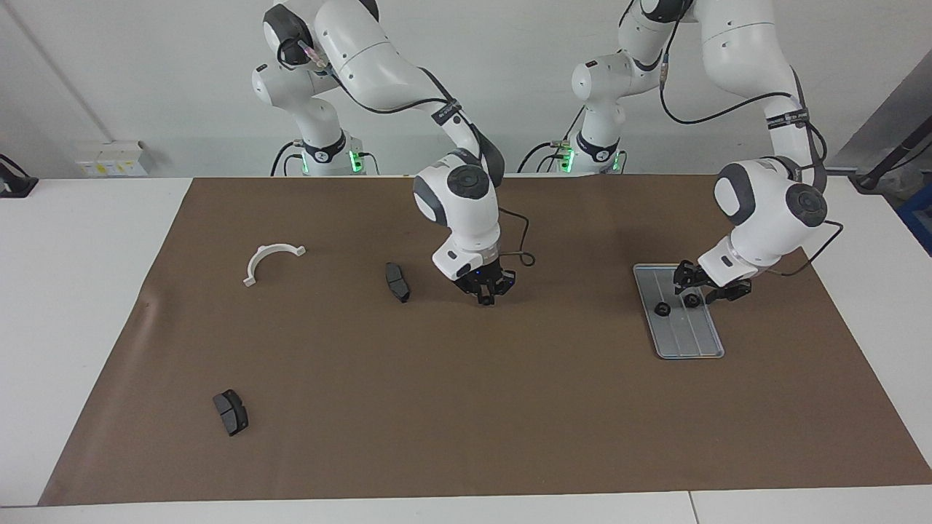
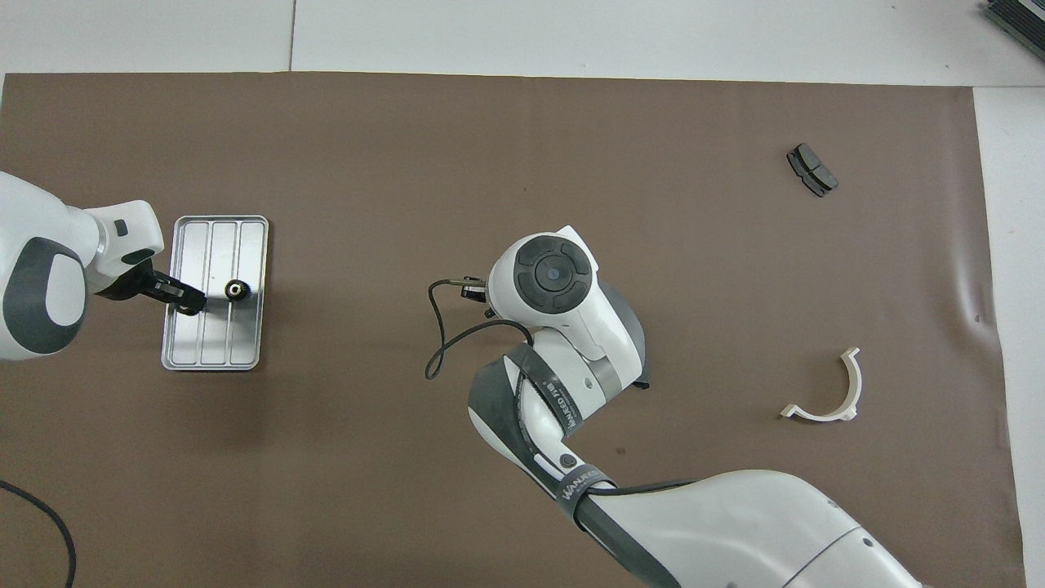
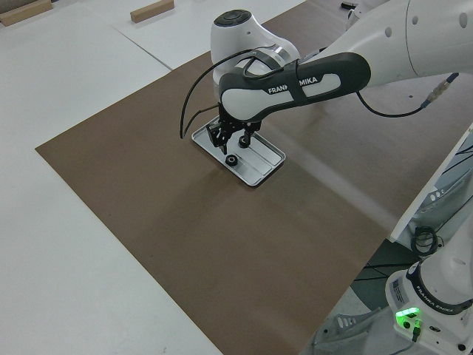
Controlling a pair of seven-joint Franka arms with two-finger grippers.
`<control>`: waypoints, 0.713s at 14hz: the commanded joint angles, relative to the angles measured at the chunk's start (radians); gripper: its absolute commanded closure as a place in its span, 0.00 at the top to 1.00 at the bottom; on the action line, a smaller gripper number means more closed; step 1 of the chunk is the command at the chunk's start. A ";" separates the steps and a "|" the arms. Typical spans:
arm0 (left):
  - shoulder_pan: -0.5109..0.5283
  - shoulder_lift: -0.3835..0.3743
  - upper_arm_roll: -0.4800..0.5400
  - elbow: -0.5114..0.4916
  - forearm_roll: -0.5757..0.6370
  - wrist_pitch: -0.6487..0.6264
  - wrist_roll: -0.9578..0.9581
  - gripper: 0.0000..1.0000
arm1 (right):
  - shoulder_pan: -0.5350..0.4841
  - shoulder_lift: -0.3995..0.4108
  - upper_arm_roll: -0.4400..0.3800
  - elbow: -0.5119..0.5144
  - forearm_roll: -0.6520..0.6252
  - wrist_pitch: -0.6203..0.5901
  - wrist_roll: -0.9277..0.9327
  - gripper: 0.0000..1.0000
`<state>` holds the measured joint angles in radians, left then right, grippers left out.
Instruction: Pick bearing gear from pile to tray
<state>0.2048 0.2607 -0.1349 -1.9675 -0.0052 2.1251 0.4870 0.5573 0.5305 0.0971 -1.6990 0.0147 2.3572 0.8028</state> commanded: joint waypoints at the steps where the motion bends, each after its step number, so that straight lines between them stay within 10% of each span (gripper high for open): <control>1: -0.062 -0.034 0.009 -0.005 -0.002 0.010 -0.054 0.69 | -0.007 -0.010 0.000 -0.019 -0.024 0.013 0.019 0.74; 2: -0.094 -0.034 0.011 0.007 -0.002 0.007 -0.132 0.66 | -0.007 -0.011 -0.002 -0.019 -0.024 0.011 0.019 1.00; 10: -0.411 -0.017 0.009 0.079 0.010 0.004 -0.695 0.53 | -0.206 -0.187 -0.013 -0.019 -0.067 -0.122 -0.123 1.00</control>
<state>-0.1440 0.2435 -0.1419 -1.9124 -0.0050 2.1288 -0.1060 0.4326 0.4228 0.0685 -1.6935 -0.0330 2.2926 0.7563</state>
